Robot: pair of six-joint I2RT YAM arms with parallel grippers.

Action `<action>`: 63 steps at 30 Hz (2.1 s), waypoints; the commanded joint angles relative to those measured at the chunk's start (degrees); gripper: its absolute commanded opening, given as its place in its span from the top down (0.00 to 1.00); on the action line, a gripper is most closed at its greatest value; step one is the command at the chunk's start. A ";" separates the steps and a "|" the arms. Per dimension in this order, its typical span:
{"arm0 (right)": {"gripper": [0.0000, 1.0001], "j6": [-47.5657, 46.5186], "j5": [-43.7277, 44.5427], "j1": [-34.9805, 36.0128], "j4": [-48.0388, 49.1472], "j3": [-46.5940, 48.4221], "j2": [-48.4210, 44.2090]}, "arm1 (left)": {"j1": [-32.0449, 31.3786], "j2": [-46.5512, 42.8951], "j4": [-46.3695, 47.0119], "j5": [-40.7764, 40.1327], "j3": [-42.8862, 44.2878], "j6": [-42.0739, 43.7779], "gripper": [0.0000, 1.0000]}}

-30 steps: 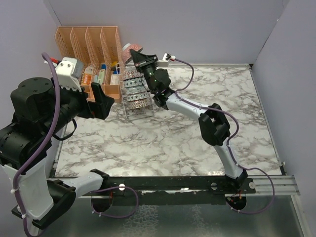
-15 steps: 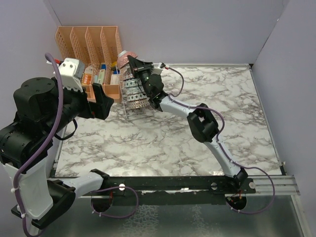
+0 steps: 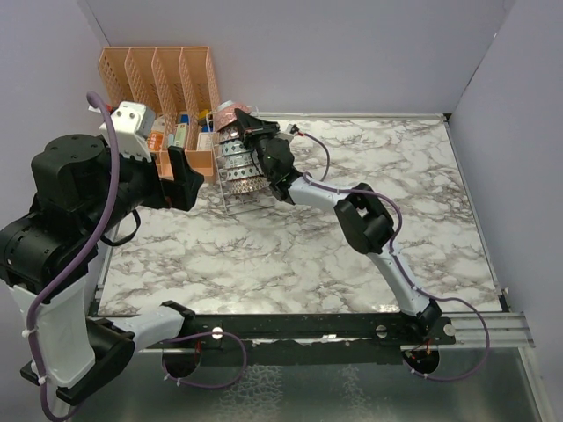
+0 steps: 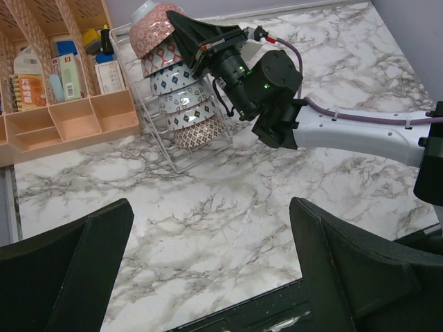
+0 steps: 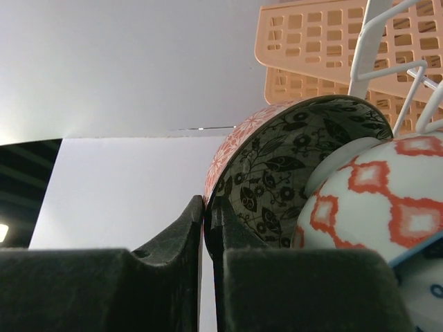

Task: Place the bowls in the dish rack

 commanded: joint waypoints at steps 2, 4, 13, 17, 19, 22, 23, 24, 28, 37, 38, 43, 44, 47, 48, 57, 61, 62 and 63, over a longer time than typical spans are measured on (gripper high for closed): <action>0.89 3.19 1.78 0.53 -0.13 -1.09 -4.71 | -0.24 0.35 0.32 -1.82 0.35 0.63 0.01; 0.87 4.03 1.64 0.51 -1.04 -1.40 -5.33 | -0.21 0.44 0.27 -1.92 0.55 0.72 0.01; 0.77 6.13 1.87 0.52 -1.14 -5.01 -8.56 | -0.30 0.71 0.31 -1.93 0.87 0.76 0.01; 0.72 6.65 1.30 0.46 0.29 -6.76 -9.21 | -0.26 0.74 0.32 -1.75 0.80 0.63 0.01; 0.72 7.25 0.77 0.53 0.68 -7.41 -9.33 | -0.25 0.84 0.30 -1.88 0.78 0.67 0.01; 0.69 8.11 -0.08 0.53 0.80 -8.41 -9.73 | -0.31 0.80 0.32 -1.82 0.64 0.58 0.01; 0.67 8.25 -0.21 0.53 0.96 -8.86 -9.93 | -0.30 0.79 0.32 -1.84 0.61 0.57 0.01; 0.65 8.62 -0.50 0.53 0.78 -9.27 -10.10 | -0.26 0.79 0.27 -1.75 0.54 0.55 0.01; 0.61 9.97 -1.80 0.51 -1.18 -10.00 -10.88 | -0.25 0.85 0.24 -1.68 0.77 0.46 0.01; 0.59 14.46 -3.35 0.53 -6.73 -16.18 -15.63 | -0.32 1.54 0.32 -1.44 1.22 0.09 0.01; 0.57 14.61 -3.49 0.49 -7.59 -16.84 -16.28 | -0.37 1.62 0.36 -1.27 1.34 0.01 0.01; 0.54 17.66 -6.07 0.32 -9.95 -17.61 -16.23 | -0.26 1.94 0.49 -1.01 1.85 -0.23 0.01; 0.54 17.56 -6.64 0.28 -10.39 -16.96 -15.87 | -0.33 2.00 0.49 -0.89 1.92 -0.24 0.01; 0.52 17.46 -7.45 0.27 -12.17 -14.46 -14.83 | -0.27 1.87 0.41 -1.02 1.94 -0.31 0.01; 0.52 17.51 -7.56 0.27 -12.67 -13.92 -14.73 | -0.28 1.81 0.40 -1.15 1.94 -0.29 0.01; 0.51 19.34 -8.07 0.27 -14.95 -18.05 -18.29 | -0.40 1.45 0.32 -1.65 1.72 -0.27 0.01; 0.50 18.62 -8.46 0.22 -14.59 -21.24 -20.95 | -0.32 1.80 0.36 -1.08 1.65 -0.64 0.01; 0.50 18.07 -8.69 0.24 -14.52 -22.05 -21.75 | -0.28 1.89 0.32 -0.96 1.66 -0.71 0.01; 0.50 17.50 -8.78 0.27 -14.51 -22.77 -22.58 | -0.33 2.00 0.32 -0.95 1.59 -0.76 0.01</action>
